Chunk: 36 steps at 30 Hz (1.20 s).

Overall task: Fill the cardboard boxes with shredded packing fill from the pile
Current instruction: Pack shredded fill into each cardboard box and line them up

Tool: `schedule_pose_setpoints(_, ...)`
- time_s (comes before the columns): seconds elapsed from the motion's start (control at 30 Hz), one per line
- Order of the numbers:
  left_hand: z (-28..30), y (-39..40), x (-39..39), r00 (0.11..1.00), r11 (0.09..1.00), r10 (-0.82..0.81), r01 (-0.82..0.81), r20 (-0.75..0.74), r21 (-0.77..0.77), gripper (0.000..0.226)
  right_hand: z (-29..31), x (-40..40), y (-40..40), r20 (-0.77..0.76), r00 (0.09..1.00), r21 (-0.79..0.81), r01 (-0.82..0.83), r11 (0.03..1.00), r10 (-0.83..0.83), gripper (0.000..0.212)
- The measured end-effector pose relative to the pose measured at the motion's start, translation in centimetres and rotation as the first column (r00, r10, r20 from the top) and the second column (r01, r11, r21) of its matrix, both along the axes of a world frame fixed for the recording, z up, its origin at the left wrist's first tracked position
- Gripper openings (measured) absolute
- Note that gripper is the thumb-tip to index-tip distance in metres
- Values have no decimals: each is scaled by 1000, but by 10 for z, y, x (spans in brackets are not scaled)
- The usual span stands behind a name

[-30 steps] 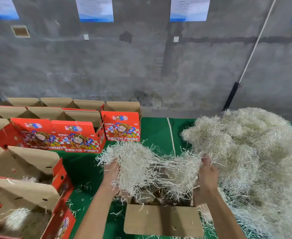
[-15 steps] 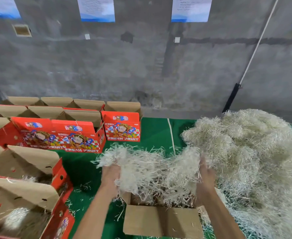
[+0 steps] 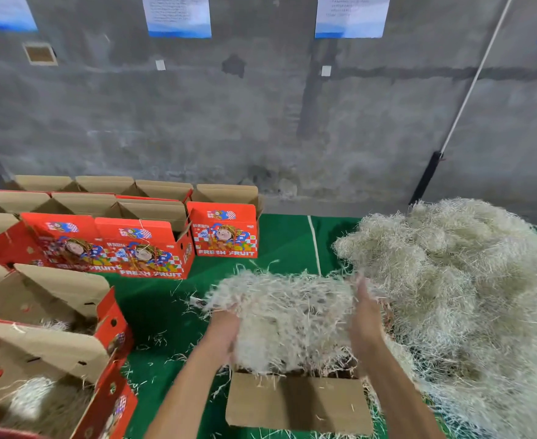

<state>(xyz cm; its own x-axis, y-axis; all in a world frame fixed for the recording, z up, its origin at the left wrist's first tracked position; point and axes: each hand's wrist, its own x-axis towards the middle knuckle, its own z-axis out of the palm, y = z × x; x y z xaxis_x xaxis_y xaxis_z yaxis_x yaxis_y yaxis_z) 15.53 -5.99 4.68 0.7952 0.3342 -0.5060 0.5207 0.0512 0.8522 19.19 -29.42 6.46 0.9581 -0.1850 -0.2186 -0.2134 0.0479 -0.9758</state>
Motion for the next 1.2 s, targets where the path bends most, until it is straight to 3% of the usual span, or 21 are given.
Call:
schedule_pose_setpoints(0.07, 1, -43, -6, 982, 981, -191, 191, 7, 39, 41, -4, -11, 32, 16, 972, -159, -227, 961, 233, 68)
schedule_pose_setpoints(0.13, -5, -77, -10, 953, 952, -294, 285, 69, 107, 42, -17, -15, 55, 29, 962, -206, -260, 943, 272, 52)
schedule_pose_setpoints(0.2, -8, -68, -8, 978, 970, -192, 176, 84, 168, 38, -21, -15, 48, 36, 978, -199, -195, 960, 206, 47)
schedule_pose_setpoints(0.23, -7, -52, -6, 993, 979, -96, 81, 74, 186, 37, -18, -12, 33, 17, 990, -213, -135, 968, 142, 73)
schedule_pose_setpoints(0.3, -11, -10, -8, 987, 982, 115, -130, 112, 138, 34, -14, -4, -3, 13, 1000, -85, -21, 996, 22, 70)
schedule_pose_setpoints(0.33, -15, 6, -10, 974, 976, 191, -202, 126, 86, 36, -12, 1, -18, -16, 1000, -13, 2, 1000, -2, 92)
schedule_pose_setpoints(0.4, -17, 14, -10, 975, 980, 185, -192, 125, 46, 37, -12, 3, -29, -81, 997, 116, 3, 993, 7, 99)
schedule_pose_setpoints(0.47, -14, -9, -6, 996, 994, 39, -47, 84, 95, 38, -16, -2, -10, -34, 994, 192, -92, 977, 100, 82)
schedule_pose_setpoints(0.53, -14, -45, -5, 992, 994, -101, 98, 81, 46, 69, -20, -11, 24, -29, 981, 74, -188, 979, 190, 58)
schedule_pose_setpoints(0.57, -15, -60, -6, 984, 987, -160, 161, 82, 1, 77, -25, -14, 39, -17, 975, -13, -220, 975, 220, 37)
schedule_pose_setpoints(0.6, -17, -69, -7, 978, 980, -195, 196, 75, -11, 79, -35, -14, 45, -4, 971, -46, -237, 970, 237, 13)
schedule_pose_setpoints(0.63, -18, -69, -7, 979, 980, -200, 201, 44, -9, 74, -39, -14, 46, -16, 973, -60, -232, 971, 231, 7)
schedule_pose_setpoints(0.7, -19, -49, -5, 992, 993, -120, 120, 48, -7, 41, -40, -7, 24, -68, 991, -83, -124, 989, 119, 38)
schedule_pose_setpoints(0.77, -20, -16, -1, 996, 999, 52, -52, 78, -4, 15, -36, 1, -6, -68, 996, -56, 61, 997, -65, 53)
schedule_pose_setpoints(0.83, -25, 8, 3, 977, 980, 198, -194, 84, -54, 17, -36, 5, -29, -88, 976, 29, 203, 979, -199, 52)
schedule_pose_setpoints(0.9, -26, 2, 6, 987, 989, 149, -149, 66, -7, 9, -35, 3, -28, -50, 991, 135, 126, 983, -121, 55)
schedule_pose_setpoints(0.93, -27, -12, 6, 998, 997, 41, -44, 51, 68, 13, -34, 1, -17, -20, 999, 105, -31, 994, 34, 61)
schedule_pose_setpoints(0.97, -31, -30, 8, 996, 990, -77, 71, 45, 121, 31, -36, -4, -1, -30, 980, 0, -195, 981, 195, 68)
schedule_pose_setpoints(1.03, -34, -58, 6, 971, 972, -227, 222, 72, 71, 62, -44, -12, 28, -121, 939, -168, -339, 926, 322, 70)
schedule_pose_setpoints(1.13, -41, -40, 7, 966, 964, -236, 219, 108, 148, 58, -50, -7, 22, -148, 970, -107, -209, 972, 192, 68)
schedule_pose_setpoints(1.2, -51, -5, 8, 982, 979, -118, 91, 146, 181, 53, -55, 1, -10, -157, 986, -47, -65, 997, 57, 55)
